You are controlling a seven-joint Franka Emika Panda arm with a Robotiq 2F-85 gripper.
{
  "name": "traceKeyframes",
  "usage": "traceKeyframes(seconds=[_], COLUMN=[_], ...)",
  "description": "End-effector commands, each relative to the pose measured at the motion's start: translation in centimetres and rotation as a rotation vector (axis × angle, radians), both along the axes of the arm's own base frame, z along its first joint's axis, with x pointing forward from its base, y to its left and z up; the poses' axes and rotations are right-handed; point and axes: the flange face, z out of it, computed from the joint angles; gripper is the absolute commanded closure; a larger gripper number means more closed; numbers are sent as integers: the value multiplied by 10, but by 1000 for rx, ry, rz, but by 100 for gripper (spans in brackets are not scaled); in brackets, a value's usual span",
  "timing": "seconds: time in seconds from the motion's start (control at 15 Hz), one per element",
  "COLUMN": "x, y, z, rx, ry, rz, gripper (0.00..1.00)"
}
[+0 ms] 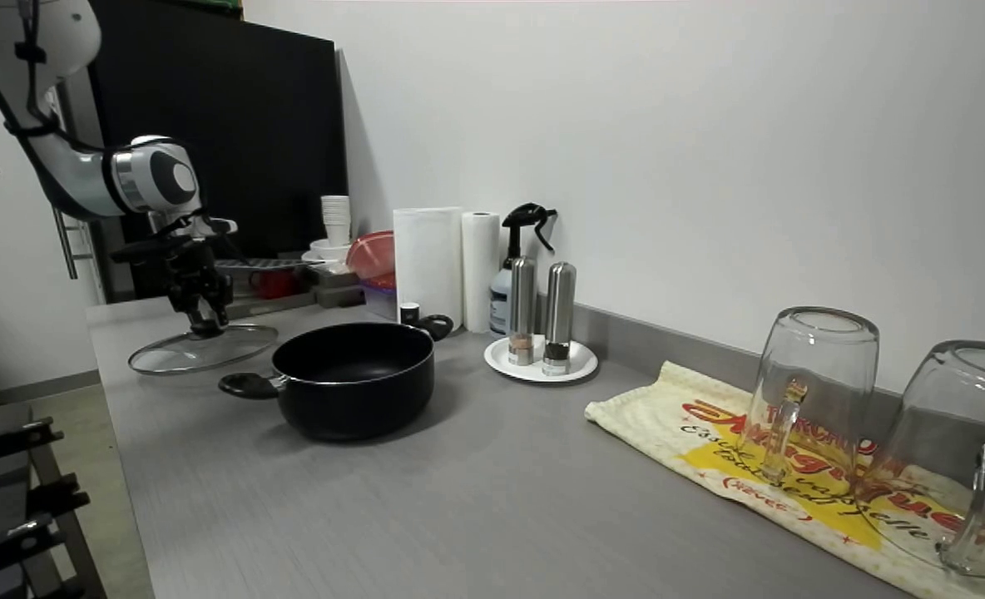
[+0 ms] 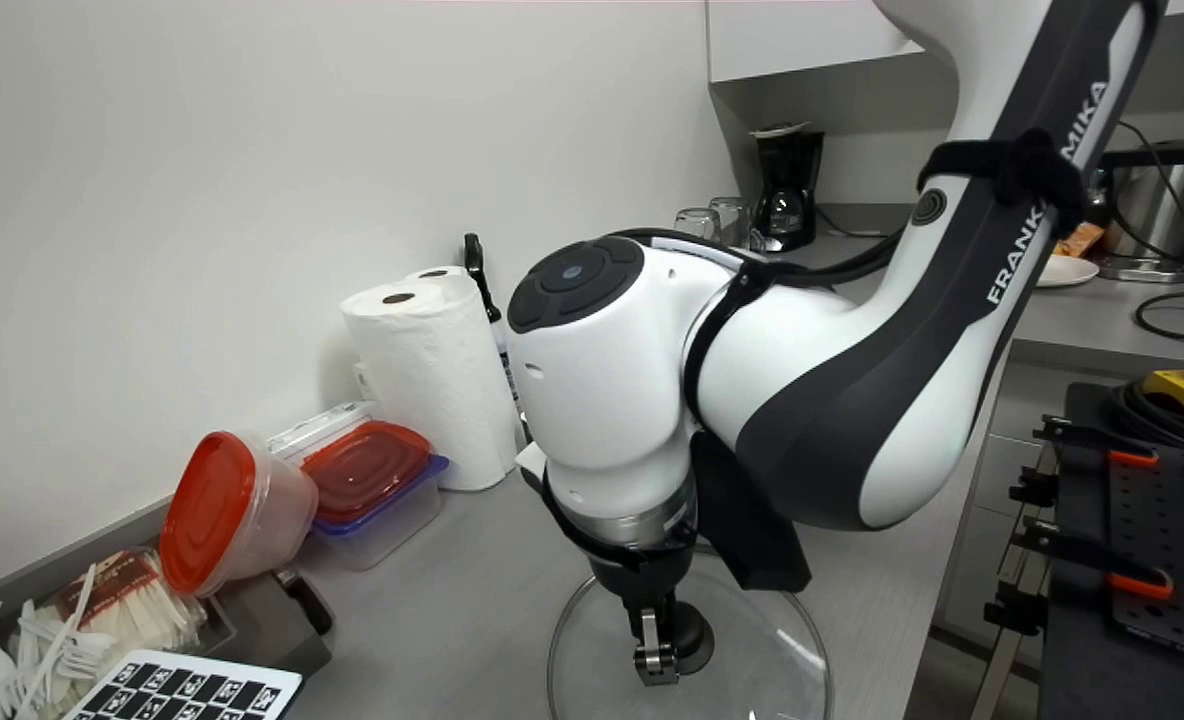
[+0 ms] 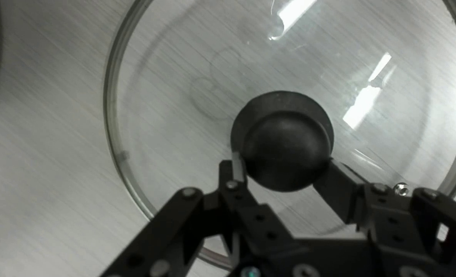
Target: Uncover the pot and put the lid on the counter
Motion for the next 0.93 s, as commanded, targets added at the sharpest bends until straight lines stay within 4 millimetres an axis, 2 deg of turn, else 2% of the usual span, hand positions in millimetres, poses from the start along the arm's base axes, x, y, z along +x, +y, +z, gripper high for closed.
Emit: traceKeyframes(seconds=[0.0,0.4,0.73,0.8,0.87], x=[5,2,0,1,-1], y=[7,9,11,10,6], z=[-4,-22,-22,-22,-20], rx=[-13,-38,-38,-38,-27], ry=[-19,-3,7,19,11], rz=[-12,-4,6,9,8], gripper=[77,77,77,42,50])
